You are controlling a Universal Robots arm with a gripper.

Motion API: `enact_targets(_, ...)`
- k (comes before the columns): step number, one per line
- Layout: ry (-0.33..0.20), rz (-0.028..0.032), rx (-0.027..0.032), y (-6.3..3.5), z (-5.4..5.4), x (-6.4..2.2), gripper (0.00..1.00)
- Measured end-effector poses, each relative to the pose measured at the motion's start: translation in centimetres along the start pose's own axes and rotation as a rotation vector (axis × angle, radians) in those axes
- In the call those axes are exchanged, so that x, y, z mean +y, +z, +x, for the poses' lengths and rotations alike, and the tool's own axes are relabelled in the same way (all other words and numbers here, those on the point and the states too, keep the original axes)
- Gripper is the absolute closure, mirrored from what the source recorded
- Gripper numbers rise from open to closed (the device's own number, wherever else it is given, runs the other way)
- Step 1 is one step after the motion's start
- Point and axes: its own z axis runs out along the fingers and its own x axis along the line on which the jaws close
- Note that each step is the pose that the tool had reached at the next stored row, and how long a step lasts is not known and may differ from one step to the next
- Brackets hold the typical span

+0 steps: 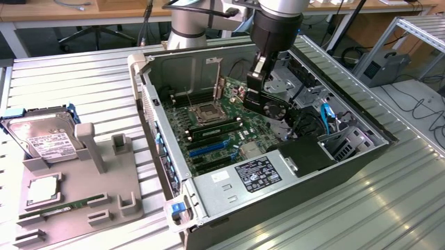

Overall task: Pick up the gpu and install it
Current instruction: 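Insert the gpu into the slot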

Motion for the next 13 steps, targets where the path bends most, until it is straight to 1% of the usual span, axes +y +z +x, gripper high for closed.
enact_targets(13, -0.055, -0.0006, -0.0024, 0.01, 0.0, 0.0, 0.74)
